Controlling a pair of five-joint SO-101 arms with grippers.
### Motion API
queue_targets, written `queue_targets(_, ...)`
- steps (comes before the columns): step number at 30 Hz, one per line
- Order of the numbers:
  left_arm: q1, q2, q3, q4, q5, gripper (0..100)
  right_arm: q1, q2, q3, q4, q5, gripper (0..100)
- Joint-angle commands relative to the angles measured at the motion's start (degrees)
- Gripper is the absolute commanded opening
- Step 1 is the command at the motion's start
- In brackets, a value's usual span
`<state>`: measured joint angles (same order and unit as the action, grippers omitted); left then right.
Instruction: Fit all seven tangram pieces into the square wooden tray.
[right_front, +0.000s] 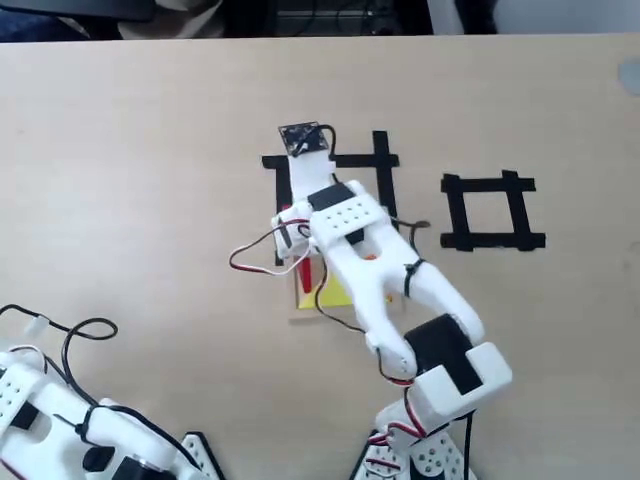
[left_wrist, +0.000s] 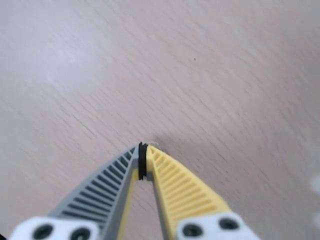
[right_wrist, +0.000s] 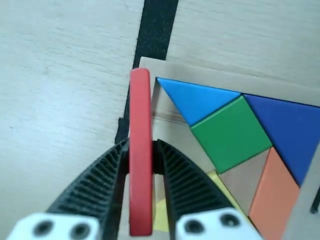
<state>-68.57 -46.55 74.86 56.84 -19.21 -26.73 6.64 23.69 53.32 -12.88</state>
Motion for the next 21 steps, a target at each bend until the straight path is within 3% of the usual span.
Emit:
queue_targets(1, 0.75, -0.97, -0.40, -0.53, -0.53, 3, -0.62, -0.31, -0.22, -1.05, -0.79, 1.1)
queue_targets(21, 0.66, -0.97, -0.48, -0.53, -0.53, 3, -0.44, 4.35, -1.10, -1.32, -3.16, 4.5)
